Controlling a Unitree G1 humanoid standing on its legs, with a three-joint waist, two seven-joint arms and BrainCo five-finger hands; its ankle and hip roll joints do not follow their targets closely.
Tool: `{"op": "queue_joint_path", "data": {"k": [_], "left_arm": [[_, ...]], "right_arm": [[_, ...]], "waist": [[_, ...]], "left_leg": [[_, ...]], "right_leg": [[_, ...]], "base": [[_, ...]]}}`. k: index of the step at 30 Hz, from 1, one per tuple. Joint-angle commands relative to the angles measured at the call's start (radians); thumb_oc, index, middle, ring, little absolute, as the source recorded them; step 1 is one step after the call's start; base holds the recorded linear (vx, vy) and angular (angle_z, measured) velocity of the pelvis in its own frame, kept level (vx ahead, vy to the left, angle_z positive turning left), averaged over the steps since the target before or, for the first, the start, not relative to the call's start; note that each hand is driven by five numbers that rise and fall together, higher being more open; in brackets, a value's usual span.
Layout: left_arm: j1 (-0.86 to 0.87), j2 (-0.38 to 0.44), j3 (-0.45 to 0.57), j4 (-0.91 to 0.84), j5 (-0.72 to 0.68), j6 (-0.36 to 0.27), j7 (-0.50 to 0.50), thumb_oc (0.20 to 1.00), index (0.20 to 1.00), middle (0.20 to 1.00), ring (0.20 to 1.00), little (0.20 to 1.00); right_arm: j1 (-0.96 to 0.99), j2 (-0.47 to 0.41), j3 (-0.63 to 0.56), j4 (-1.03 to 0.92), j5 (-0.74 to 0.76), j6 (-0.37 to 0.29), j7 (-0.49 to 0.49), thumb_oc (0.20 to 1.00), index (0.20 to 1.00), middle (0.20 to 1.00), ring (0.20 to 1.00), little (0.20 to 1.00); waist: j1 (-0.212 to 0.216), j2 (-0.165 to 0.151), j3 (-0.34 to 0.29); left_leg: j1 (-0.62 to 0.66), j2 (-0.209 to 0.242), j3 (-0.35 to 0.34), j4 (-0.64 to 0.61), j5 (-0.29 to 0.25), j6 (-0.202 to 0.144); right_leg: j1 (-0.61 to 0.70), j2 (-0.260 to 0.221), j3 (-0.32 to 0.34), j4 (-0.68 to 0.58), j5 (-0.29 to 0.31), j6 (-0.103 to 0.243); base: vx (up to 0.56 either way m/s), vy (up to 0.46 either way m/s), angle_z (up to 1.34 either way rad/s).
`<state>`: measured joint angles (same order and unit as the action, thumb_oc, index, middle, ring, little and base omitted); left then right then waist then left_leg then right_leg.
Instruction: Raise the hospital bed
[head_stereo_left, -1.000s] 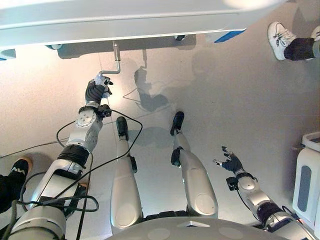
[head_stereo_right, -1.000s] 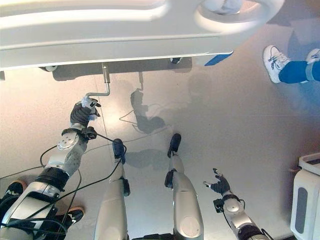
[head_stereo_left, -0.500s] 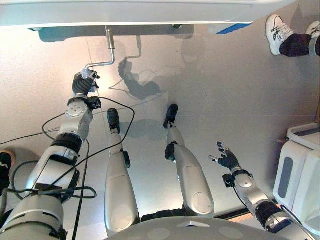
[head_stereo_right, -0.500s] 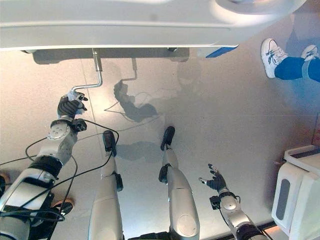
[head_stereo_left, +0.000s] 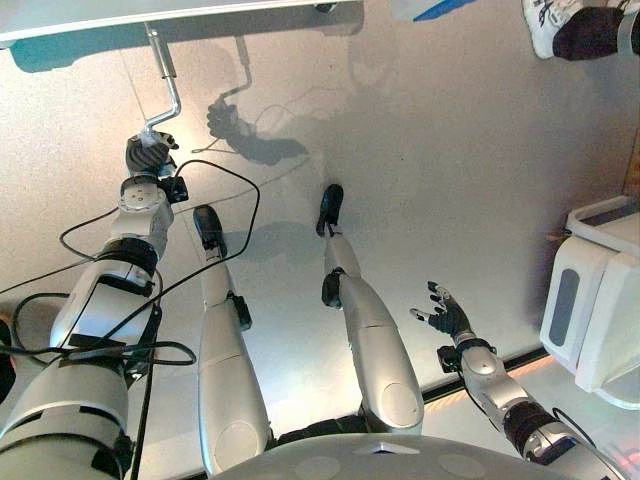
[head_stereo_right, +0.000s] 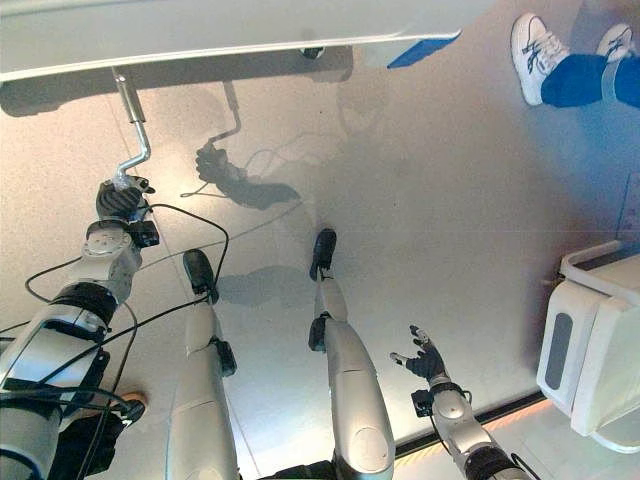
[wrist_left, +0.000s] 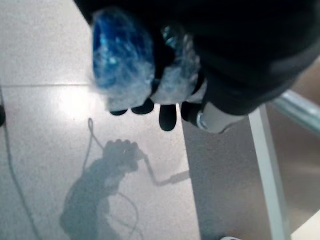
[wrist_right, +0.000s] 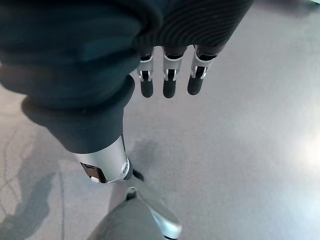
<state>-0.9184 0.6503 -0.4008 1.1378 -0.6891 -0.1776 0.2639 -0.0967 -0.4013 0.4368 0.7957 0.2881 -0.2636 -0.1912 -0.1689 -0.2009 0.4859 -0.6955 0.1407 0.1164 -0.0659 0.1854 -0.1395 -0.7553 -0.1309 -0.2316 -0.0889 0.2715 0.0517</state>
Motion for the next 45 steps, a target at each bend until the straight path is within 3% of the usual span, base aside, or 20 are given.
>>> {"op": "queue_joint_path", "data": {"k": [1, 20, 28, 29, 36, 39, 45], "left_arm": [[-0.103, 0.033, -0.007, 0.010, 0.074, -0.017, 0.001, 0.200, 0.200, 0.200, 0.200, 0.200], [-0.238, -0.045, -0.066, -0.010, 0.110, -0.027, 0.039, 0.200, 0.200, 0.200, 0.200, 0.200], [-0.249, -0.064, -0.074, -0.033, 0.111, -0.033, 0.044, 0.200, 0.200, 0.200, 0.200, 0.200], [-0.246, -0.100, -0.085, -0.103, 0.095, -0.053, 0.049, 0.200, 0.200, 0.200, 0.200, 0.200], [-0.229, -0.108, -0.088, -0.141, 0.089, -0.060, 0.050, 0.200, 0.200, 0.200, 0.200, 0.200], [-0.155, -0.127, -0.083, -0.248, 0.058, -0.084, 0.039, 0.200, 0.200, 0.200, 0.200, 0.200], [-0.063, -0.169, -0.075, -0.328, 0.048, -0.092, 0.033, 0.200, 0.200, 0.200, 0.200, 0.200]], "right_arm": [[0.005, -0.034, 0.003, -0.030, 0.046, -0.025, -0.019, 1.000, 1.000, 1.000, 1.000, 1.000], [-0.018, -0.056, 0.022, -0.060, 0.056, -0.046, -0.046, 1.000, 1.000, 1.000, 1.000, 1.000], [-0.018, -0.062, 0.026, -0.066, 0.049, -0.048, -0.047, 1.000, 1.000, 1.000, 1.000, 1.000], [-0.022, -0.061, 0.034, -0.064, 0.034, -0.046, -0.050, 1.000, 1.000, 1.000, 1.000, 1.000], [-0.021, -0.064, 0.031, -0.065, 0.024, -0.045, -0.051, 1.000, 1.000, 1.000, 1.000, 1.000], [-0.027, -0.063, 0.022, -0.045, 0.011, -0.036, -0.044, 1.000, 1.000, 1.000, 1.000, 1.000], [-0.021, -0.062, 0.002, -0.028, 0.002, -0.027, -0.043, 1.000, 1.000, 1.000, 1.000, 1.000]], "waist": [[0.000, -0.005, 0.033], [-0.074, 0.032, 0.034], [-0.080, 0.037, 0.034], [-0.093, 0.039, 0.033], [-0.095, 0.040, 0.033], [-0.090, 0.048, 0.023], [-0.071, 0.088, 0.014]], "left_leg": [[-0.029, -0.072, 0.011, -0.021, -0.042, 0.084], [-0.063, -0.055, 0.080, -0.021, -0.057, 0.076], [-0.061, -0.055, 0.092, -0.021, -0.061, 0.076], [-0.035, -0.051, 0.114, -0.021, -0.069, 0.071], [-0.018, -0.048, 0.120, -0.021, -0.073, 0.070], [0.043, -0.042, 0.099, -0.021, -0.079, 0.065], [0.077, -0.054, 0.078, -0.021, -0.075, 0.067]], "right_leg": [[0.014, 0.009, -0.001, 0.002, -0.002, 0.128], [-0.107, 0.047, 0.096, 0.012, 0.004, 0.107], [-0.119, 0.054, 0.111, 0.019, 0.001, 0.107], [-0.120, 0.072, 0.127, 0.033, -0.004, 0.108], [-0.114, 0.079, 0.134, 0.040, -0.009, 0.105], [-0.061, 0.091, 0.135, 0.039, -0.015, 0.098], [-0.011, 0.081, 0.120, 0.040, -0.027, 0.086]], "base": [[0.00, -0.028, -0.04], [0.01, -0.029, -0.12], [0.01, -0.026, -0.07], [0.03, -0.106, -0.01], [0.01, -0.031, -0.10], [0.01, -0.080, -0.02], [0.00, -0.006, 0.00]]}}
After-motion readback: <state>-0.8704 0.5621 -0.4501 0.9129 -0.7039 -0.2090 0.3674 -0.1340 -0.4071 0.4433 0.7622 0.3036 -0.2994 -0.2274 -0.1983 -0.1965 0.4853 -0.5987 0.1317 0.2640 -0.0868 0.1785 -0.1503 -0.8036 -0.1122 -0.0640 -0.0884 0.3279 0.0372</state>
